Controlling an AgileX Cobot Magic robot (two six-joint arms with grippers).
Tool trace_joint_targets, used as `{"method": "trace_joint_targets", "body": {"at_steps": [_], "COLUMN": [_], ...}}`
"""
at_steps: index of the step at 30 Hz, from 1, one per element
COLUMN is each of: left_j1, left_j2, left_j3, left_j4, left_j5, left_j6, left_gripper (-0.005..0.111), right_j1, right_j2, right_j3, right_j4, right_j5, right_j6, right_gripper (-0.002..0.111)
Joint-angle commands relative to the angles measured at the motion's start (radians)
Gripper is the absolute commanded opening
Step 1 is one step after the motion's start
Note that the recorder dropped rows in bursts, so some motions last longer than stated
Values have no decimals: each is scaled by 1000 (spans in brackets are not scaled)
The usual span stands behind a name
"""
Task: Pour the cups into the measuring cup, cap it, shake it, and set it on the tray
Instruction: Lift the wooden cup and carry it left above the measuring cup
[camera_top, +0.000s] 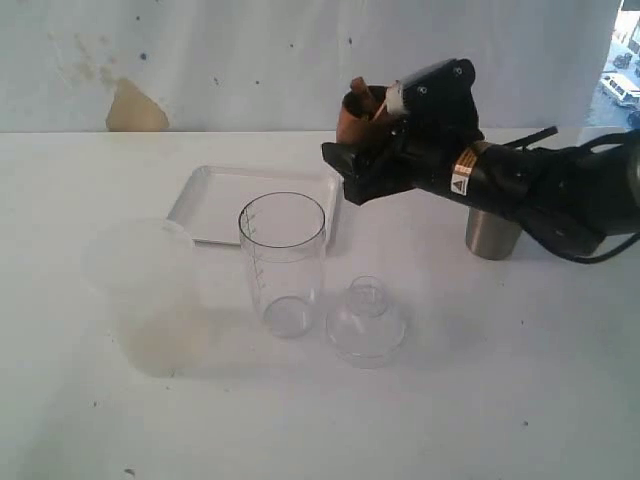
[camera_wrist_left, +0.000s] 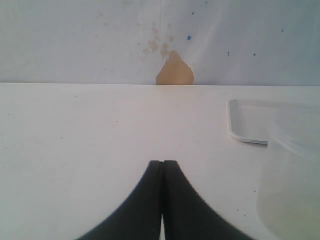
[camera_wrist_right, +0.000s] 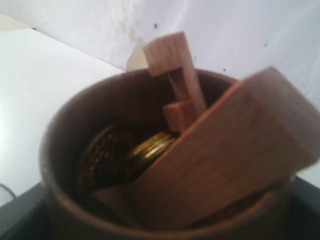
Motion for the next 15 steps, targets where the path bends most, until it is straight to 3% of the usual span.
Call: {"method": "trace_joint_targets", "body": {"at_steps": [1,9,15], "left_j1": [2,2,2], "left_j2": [4,4,4], "left_j3": [-2,-2,-2], "left_j4": [-12,-12,-12], "left_j5": [-2,-2,-2], "left_j6": [1,1,1], "left_gripper": [103,103,103], "right_j1": [3,9,9], "right_j2": [0,99,117], "right_j3": [-58,-139,-196], "right_j4": [-15,-68,-51], "right_j5": [35,164,147], "right_j6": [58,53,58], "right_gripper": [0,0,0]}}
